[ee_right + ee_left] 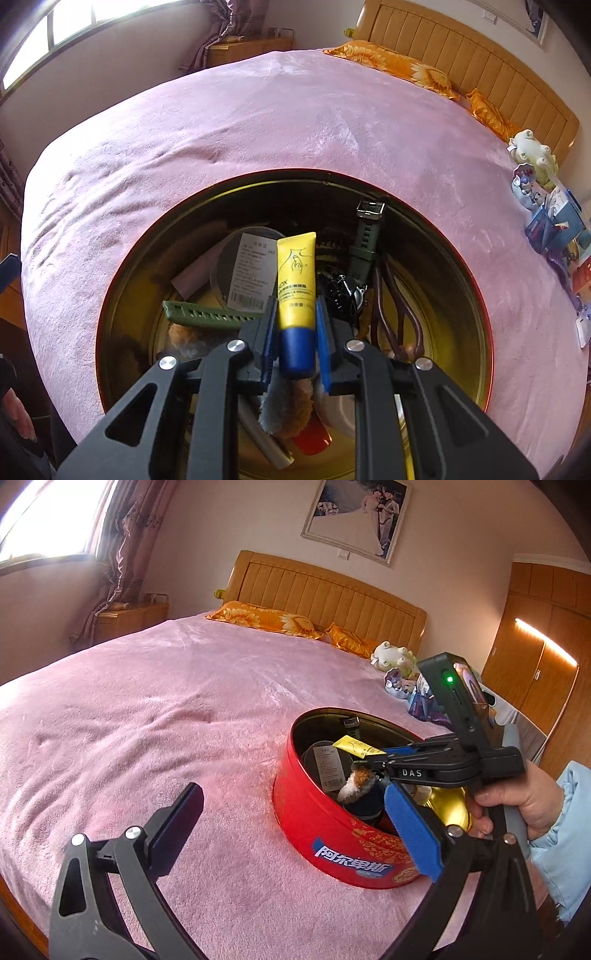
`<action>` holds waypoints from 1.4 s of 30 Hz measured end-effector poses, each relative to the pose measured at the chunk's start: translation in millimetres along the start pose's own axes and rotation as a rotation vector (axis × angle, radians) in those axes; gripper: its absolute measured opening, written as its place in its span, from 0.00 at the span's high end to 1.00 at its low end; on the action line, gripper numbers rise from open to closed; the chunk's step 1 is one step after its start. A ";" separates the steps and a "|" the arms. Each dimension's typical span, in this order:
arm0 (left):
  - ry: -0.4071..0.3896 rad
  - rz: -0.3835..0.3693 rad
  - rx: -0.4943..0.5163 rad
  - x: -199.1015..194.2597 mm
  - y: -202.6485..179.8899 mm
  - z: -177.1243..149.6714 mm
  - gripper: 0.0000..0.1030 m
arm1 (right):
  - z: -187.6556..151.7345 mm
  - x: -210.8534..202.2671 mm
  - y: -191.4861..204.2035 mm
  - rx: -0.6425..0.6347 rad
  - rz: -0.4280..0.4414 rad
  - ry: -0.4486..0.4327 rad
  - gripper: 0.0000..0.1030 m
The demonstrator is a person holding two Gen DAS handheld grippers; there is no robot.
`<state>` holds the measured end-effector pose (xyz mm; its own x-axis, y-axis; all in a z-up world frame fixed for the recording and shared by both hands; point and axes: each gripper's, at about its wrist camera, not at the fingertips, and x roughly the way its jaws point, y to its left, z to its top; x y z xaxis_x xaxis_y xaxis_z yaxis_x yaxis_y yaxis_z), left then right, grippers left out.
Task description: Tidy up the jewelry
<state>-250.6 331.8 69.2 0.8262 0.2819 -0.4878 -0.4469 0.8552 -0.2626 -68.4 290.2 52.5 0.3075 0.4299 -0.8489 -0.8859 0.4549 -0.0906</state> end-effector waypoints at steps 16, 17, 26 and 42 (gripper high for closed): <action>0.011 -0.029 0.042 -0.8 -31.1 1.8 0.07 | -46.0 -91.0 -11.9 0.039 -0.080 -0.286 0.05; 0.015 -0.028 0.046 -0.3 -35.5 1.7 0.07 | -53.5 -98.3 -12.2 0.047 -0.088 -0.304 0.05; 0.042 -0.072 0.111 1.3 -78.8 -3.4 0.07 | -123.5 -136.2 -22.8 0.173 -0.085 -0.356 0.05; 0.061 0.045 0.210 -6.3 -128.6 -17.1 0.07 | -188.5 -146.7 -38.9 0.273 -0.087 -0.271 0.04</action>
<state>-204.3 212.7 91.9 0.7820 0.3008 -0.5458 -0.3963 0.9159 -0.0631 -144.5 62.4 82.5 0.4901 0.5542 -0.6728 -0.7390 0.6735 0.0164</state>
